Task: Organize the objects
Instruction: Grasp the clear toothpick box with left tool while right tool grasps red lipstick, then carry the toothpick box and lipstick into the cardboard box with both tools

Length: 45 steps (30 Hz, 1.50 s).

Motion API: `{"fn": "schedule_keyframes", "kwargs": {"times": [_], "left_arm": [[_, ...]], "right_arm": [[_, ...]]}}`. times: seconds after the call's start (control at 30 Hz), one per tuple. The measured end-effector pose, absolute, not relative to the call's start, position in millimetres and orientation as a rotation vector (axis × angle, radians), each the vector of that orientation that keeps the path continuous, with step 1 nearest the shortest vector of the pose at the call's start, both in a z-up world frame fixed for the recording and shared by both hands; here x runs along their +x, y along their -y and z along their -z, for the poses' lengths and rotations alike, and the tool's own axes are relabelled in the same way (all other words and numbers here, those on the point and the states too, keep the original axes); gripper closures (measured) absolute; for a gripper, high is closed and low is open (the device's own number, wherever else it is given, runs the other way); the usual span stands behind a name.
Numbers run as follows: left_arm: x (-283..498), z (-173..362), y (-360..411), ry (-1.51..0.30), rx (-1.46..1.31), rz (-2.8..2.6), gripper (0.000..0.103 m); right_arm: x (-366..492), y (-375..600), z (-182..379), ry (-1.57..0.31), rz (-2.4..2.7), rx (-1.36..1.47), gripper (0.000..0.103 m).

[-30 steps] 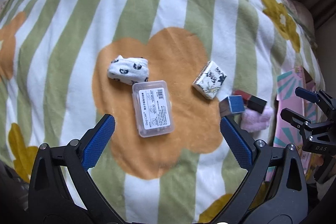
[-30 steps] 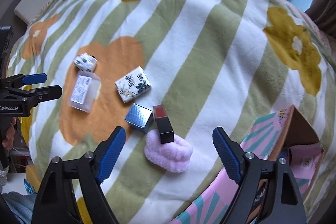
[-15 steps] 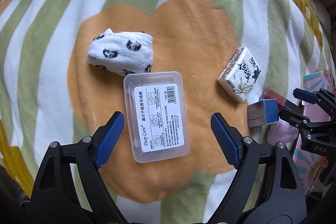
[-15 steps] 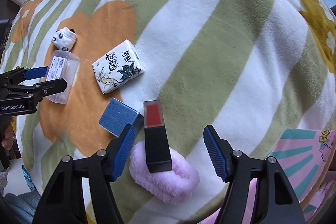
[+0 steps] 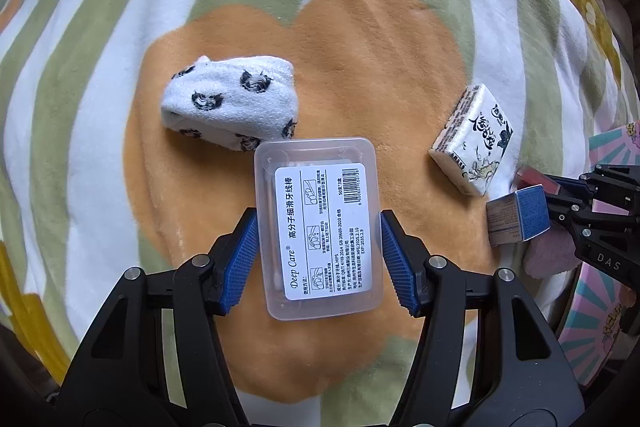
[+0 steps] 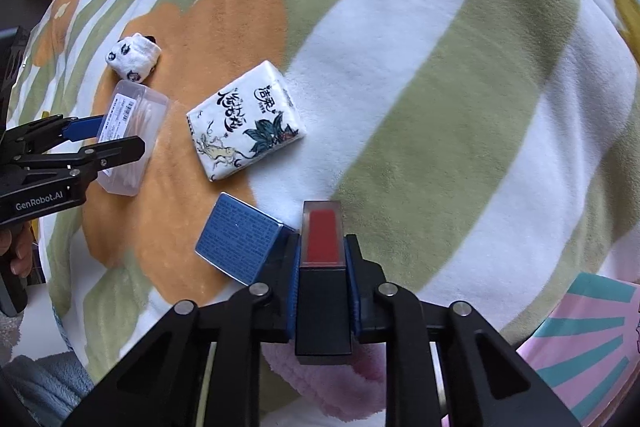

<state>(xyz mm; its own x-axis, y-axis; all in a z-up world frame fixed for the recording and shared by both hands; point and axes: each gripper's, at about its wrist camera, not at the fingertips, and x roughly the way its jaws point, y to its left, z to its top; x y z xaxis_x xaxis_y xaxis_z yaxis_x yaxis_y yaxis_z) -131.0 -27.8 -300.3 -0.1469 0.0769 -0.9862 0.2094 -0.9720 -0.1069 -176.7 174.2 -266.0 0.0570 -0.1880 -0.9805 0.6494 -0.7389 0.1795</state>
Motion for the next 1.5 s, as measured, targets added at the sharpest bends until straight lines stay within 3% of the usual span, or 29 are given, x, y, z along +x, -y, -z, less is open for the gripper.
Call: {"fn": "schedule_keyframes", "kwargs": {"times": [0.47, 1.2, 1.5], "left_arm": [[-121.9, 269.4, 30.5, -0.33, 1.948, 2.387, 0.047], [-45.8, 85.4, 23.7, -0.163, 1.77, 2.662, 0.047], [-23.0, 54.3, 21.1, -0.096, 1.745, 2.736, 0.047]], "right_arm": [[-165.0, -187.4, 223.7, -0.396, 1.882, 1.708, 0.085], [-57.0, -193.7, 70.2, -0.04, 2.324, 1.658, 0.085], [-22.9, -188.4, 45.1, -0.008, 2.407, 1.586, 0.085]]}}
